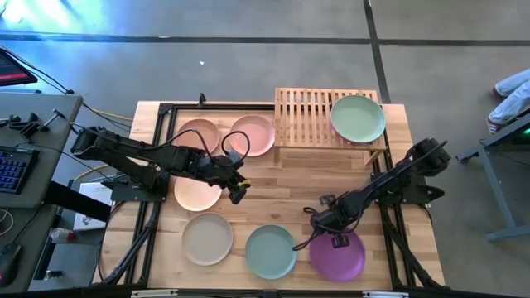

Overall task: Place and stack plates onto a shelf
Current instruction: Stack the purple plate on top of the green plate on the shelf

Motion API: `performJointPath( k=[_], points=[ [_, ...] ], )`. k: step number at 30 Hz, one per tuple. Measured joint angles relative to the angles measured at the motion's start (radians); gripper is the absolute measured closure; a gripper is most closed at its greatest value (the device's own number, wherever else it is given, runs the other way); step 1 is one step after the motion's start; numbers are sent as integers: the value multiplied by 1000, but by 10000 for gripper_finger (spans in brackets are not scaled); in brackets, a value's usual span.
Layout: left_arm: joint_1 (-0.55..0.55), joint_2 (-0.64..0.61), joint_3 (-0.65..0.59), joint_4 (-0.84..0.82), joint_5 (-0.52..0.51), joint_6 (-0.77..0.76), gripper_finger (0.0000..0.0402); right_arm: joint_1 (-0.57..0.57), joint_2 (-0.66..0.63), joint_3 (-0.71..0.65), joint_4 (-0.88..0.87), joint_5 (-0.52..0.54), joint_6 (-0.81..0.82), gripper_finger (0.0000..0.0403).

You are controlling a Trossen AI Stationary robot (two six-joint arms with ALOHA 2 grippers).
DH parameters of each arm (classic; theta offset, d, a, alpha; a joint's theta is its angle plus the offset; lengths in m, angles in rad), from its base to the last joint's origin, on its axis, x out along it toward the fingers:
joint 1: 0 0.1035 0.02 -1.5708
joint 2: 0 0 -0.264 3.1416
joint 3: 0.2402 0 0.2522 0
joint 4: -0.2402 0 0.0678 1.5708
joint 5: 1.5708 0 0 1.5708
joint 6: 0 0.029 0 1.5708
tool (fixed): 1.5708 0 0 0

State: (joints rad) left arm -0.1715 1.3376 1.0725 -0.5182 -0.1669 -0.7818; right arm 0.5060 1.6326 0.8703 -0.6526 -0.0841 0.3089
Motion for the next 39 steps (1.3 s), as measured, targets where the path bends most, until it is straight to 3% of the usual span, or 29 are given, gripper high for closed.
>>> performJointPath(
  k=[9,18,31,39],
  points=[
    [3,0,0,0,-1,33,300,-2,-44,-2,-25,-15,7,400],
    [29,0,0,-1,-4,34,300,-22,-139,-2,-57,-24,135,403],
    [105,0,0,0,-4,113,300,-24,-354,-2,-76,95,399,403],
    [155,0,0,0,-3,172,300,-83,-493,-2,-101,156,536,403]
  ],
)
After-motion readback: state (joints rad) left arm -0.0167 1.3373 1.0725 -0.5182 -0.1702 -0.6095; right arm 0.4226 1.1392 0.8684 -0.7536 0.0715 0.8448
